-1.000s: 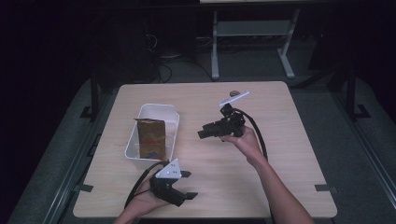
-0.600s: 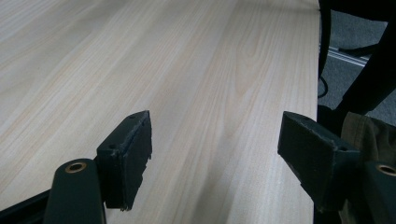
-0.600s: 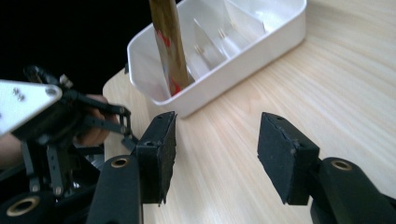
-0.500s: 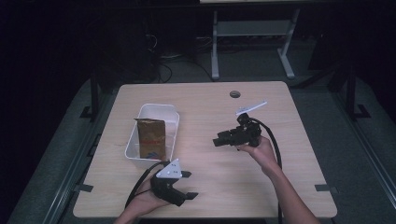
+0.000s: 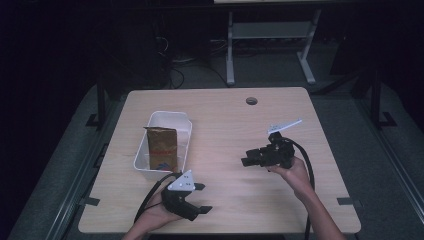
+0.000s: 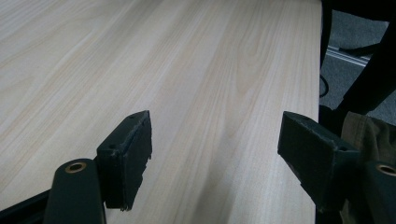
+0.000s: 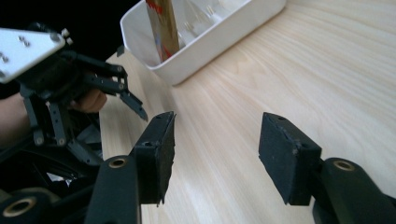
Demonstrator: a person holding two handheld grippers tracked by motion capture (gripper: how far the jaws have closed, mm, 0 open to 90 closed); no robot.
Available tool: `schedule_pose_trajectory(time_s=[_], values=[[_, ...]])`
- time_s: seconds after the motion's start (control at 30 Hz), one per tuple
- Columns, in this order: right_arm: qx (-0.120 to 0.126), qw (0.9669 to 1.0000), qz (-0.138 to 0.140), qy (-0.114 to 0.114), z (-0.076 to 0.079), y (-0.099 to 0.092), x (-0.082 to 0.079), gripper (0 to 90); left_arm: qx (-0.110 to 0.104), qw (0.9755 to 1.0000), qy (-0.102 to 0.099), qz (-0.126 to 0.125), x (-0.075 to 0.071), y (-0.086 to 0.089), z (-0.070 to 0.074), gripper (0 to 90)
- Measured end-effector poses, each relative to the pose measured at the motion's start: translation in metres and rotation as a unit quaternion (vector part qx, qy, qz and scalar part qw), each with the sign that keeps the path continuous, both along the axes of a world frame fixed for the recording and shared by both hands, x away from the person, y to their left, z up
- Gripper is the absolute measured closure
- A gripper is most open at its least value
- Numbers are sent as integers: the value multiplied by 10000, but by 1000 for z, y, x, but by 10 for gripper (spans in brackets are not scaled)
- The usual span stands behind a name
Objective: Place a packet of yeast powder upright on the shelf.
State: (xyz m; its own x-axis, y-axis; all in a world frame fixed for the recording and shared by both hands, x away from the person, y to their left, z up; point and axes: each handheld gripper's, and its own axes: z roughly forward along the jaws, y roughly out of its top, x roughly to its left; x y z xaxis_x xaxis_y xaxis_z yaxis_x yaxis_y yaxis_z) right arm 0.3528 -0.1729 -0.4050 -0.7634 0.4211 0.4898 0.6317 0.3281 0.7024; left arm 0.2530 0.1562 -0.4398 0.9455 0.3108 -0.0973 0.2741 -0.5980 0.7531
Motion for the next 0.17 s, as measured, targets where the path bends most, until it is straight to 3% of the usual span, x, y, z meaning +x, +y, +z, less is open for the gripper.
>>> schedule_pose_trajectory(time_s=[0.17], values=[[-87, 9999, -41, -58, -9, -8, -18, 418, -12, 10000, 14, 17, 0, 0, 0, 257]])
